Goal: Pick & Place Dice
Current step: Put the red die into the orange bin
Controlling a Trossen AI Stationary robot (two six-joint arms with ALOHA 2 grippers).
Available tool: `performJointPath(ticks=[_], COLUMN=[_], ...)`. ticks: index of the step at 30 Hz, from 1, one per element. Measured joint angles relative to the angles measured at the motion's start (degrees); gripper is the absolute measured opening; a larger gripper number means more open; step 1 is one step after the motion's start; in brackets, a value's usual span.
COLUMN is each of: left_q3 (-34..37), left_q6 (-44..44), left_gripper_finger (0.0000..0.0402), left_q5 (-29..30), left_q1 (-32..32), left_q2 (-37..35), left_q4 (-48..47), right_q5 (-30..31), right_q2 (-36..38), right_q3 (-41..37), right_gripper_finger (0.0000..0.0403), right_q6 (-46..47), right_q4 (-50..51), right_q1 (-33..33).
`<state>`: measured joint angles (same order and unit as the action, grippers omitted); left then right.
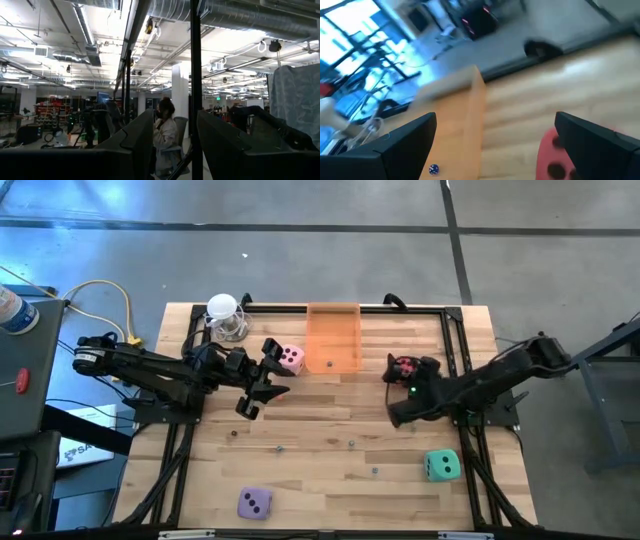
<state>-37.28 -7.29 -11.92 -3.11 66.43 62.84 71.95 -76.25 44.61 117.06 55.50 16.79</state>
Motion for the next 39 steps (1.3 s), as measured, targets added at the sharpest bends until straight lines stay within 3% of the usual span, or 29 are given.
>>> performJointPath(ticks=[4,9,19,24,27,29,31,36,39], left_q3=[0.0,0.0,0.0,-0.1,-0.1,-0.1,-0.1,-0.1,-0.1], left_q6=[0.0,0.0,-0.1,-9.2,-4.9,0.2,5.1,9.3,9.3], left_gripper_finger=[0.0148,0.0148,0.0148,0.0148,0.0148,0.0148,0.0148,0.0148,0.0148], left_q5=[0.0,0.0,0.0,-3.4,-8.3,-7.8,-0.5,27.0,34.4], left_q1=[0.0,0.0,0.0,-0.2,0.4,0.7,0.4,-1.7,-2.3], left_q2=[0.0,0.0,0.0,-0.1,-0.5,-1.8,-3.1,-5.3,-5.9], left_q4=[0.0,0.0,0.0,-2.8,-7.6,-15.8,-23.5,-35.2,-37.9], right_q5=[-0.9,-6.8,-21.7,-24.0,-24.1,-24.2,-24.1,-24.1,-24.2], right_q2=[4.1,5.6,4.4,2.3,0.5,-0.8,-1.9,-4.4,-5.8], right_q3=[1.7,2.4,2.4,2.4,2.4,2.4,2.4,2.4,2.4], right_gripper_finger=[0.0400,0.0400,0.0400,0.0400,0.0400,0.0400,0.0400,0.0400,0.0400], right_q6=[-8.0,-14.4,-6.4,-5.8,-5.8,-5.4,-4.8,-4.2,-4.2], right_q4=[2.4,2.7,15.9,14.7,14.2,14.1,14.0,12.8,11.5], right_q1=[2.9,3.6,-2.6,-3.6,-4.2,-4.8,-5.3,-6.4,-7.3])
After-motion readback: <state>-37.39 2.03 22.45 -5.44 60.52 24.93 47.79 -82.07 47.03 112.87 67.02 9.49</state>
